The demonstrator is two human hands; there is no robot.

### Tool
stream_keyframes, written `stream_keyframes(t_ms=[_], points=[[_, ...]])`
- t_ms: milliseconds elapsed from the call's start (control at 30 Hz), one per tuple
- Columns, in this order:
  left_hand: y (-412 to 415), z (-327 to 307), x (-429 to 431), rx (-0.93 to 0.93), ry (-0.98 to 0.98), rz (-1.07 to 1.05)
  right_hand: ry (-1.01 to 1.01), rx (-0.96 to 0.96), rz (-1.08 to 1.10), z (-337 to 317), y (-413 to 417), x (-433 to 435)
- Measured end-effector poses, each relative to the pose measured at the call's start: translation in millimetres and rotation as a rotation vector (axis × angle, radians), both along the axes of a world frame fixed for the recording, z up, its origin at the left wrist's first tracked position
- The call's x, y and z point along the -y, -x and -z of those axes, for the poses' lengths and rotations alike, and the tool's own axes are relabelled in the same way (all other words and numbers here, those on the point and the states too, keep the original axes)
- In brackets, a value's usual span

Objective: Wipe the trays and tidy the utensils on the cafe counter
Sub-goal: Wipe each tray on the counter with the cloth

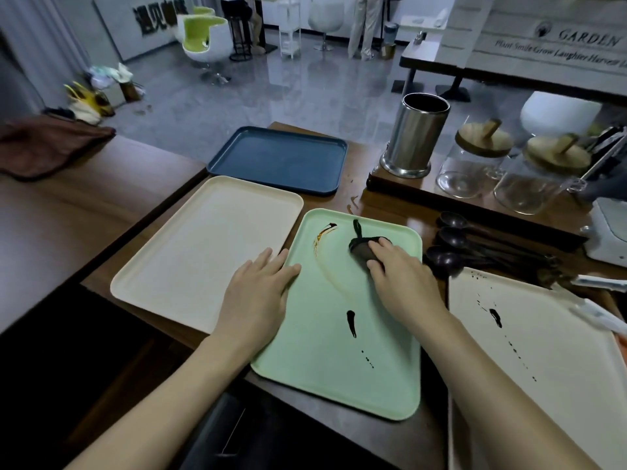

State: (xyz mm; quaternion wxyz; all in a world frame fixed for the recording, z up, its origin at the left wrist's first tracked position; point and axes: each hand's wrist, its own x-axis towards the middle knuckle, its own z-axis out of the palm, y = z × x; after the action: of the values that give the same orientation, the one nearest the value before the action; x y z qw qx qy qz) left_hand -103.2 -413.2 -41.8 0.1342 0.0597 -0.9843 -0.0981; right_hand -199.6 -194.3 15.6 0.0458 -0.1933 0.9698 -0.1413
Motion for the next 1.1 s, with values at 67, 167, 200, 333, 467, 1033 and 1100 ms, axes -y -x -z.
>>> stream_keyframes(t_ms=[67, 167, 200, 333, 467, 1033, 1100], points=[[0.3, 1.0, 1.2, -0.010, -0.020, 0.023, 0.037, 0.017, 0.007, -0.1, 12.8, 7.8], [0.9, 0.5, 1.6, -0.002, -0.035, 0.036, 0.054, 0.000, -0.030, 4.4, 31.1, 26.9], [0.8, 0.8, 1.3, -0.007, -0.037, 0.037, 0.061, -0.010, -0.041, 7.1, 36.3, 35.0], [0.5, 1.8, 0.3, -0.033, -0.042, 0.032, 0.113, -0.073, -0.090, 16.9, 38.7, 65.8], [0.3, 0.2, -1.9, -0.075, -0.037, 0.023, 0.117, -0.080, -0.253, 22.4, 2.0, 69.7], [2.2, 5.0, 7.4, -0.048, -0.089, 0.092, 0.010, -0.177, -0.105, 27.9, 47.9, 88.8], [3.4, 4.7, 9.9, -0.055, -0.095, 0.101, 0.000, -0.183, -0.047, 30.5, 49.2, 100.3]])
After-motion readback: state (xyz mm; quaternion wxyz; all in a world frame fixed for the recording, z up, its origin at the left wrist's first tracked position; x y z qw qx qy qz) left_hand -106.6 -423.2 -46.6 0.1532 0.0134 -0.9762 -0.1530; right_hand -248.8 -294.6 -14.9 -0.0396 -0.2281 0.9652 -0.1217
